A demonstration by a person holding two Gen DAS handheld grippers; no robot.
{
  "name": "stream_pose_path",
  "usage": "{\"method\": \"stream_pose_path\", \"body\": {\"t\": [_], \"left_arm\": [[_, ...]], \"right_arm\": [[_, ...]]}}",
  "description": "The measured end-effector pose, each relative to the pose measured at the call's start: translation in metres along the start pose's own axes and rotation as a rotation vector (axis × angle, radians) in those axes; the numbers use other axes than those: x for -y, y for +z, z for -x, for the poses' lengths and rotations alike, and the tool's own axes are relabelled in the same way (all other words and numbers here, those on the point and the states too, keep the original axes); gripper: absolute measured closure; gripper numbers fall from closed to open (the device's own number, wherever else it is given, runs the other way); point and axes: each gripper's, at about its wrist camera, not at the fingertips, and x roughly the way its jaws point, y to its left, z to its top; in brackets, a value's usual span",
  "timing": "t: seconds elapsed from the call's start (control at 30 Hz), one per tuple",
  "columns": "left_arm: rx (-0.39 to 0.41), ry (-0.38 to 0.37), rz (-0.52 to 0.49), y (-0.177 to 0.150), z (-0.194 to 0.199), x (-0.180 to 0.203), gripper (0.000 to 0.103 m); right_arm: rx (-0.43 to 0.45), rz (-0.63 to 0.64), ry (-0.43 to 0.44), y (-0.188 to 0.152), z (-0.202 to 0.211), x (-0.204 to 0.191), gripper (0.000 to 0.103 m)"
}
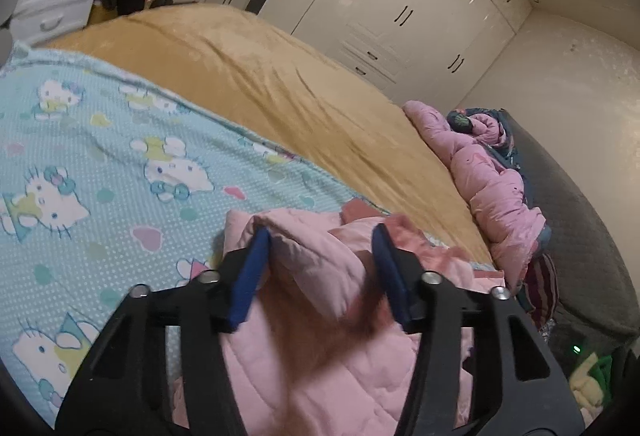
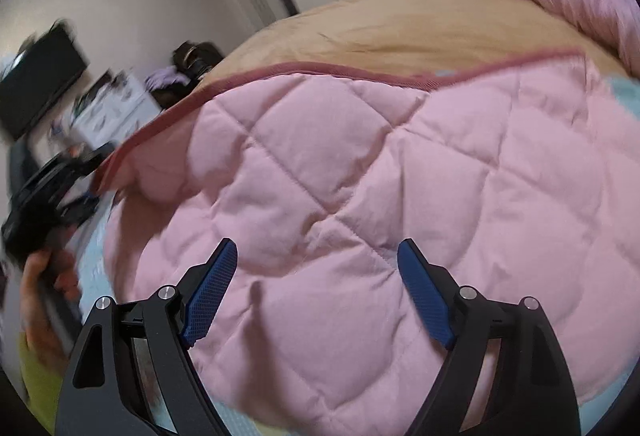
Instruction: Fold large clothes
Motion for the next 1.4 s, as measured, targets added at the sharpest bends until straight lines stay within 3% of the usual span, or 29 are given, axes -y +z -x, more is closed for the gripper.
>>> {"method": "stream_pose_path", "body": {"t": [0.13, 0.27, 0.37, 0.43, 0.53, 0.63, 0.7, 0.77, 0.87, 0.97, 1.07, 1.2, 1.4], "left_arm": [[0.032, 0.006, -0.03, 0.004, 0.013, 0.008, 0.047], [0.058, 0.071, -0.088, 0.008, 0.022, 0.011, 0.033], [0.022, 0.161, -0.127, 0.006, 0.012, 0.002, 0.032], [-0.017, 0.163, -0.098, 0.002, 0.004, -0.01, 0.021], [-0.064, 0.148, -0.072, -0.004, -0.008, -0.022, 0.02], [-0.122, 0.138, -0.071, -0.016, -0.021, -0.026, 0.013], [-0.161, 0.099, -0.059, -0.025, -0.029, -0.027, 0.01], [-0.201, 0.107, -0.067, -0.032, -0.036, -0.025, 0.01], [-0.246, 0.162, -0.124, -0.041, -0.048, -0.02, 0.01], [-0.267, 0.167, -0.125, -0.045, -0.054, -0.02, 0.01], [-0.27, 0.176, -0.123, -0.047, -0.057, -0.022, 0.01], [-0.273, 0.2, -0.14, -0.047, -0.061, -0.021, 0.01], [-0.255, 0.242, -0.177, -0.046, -0.063, -0.017, 0.01]], "right_arm": [[0.006, -0.002, -0.033, -0.003, -0.009, 0.002, 0.022], [0.039, 0.007, -0.031, -0.008, -0.006, -0.001, 0.022], [0.085, -0.012, 0.027, -0.012, 0.015, 0.004, 0.022], [0.142, -0.023, 0.029, -0.011, 0.037, 0.017, 0.021], [0.229, -0.028, -0.03, -0.006, 0.071, 0.039, 0.021], [0.282, -0.017, -0.173, -0.002, 0.1, 0.069, 0.015], [0.281, 0.009, -0.278, 0.002, 0.111, 0.088, 0.014], [0.286, 0.015, -0.363, 0.011, 0.119, 0.106, 0.014], [0.246, 0.004, -0.363, 0.028, 0.114, 0.13, 0.012], [0.186, 0.004, -0.359, 0.044, 0.096, 0.147, 0.012], [0.141, -0.054, -0.285, 0.06, 0.078, 0.165, 0.012], [0.108, -0.064, -0.331, 0.064, 0.062, 0.173, 0.012], [0.1, -0.049, -0.346, 0.055, 0.051, 0.182, 0.026]]}}
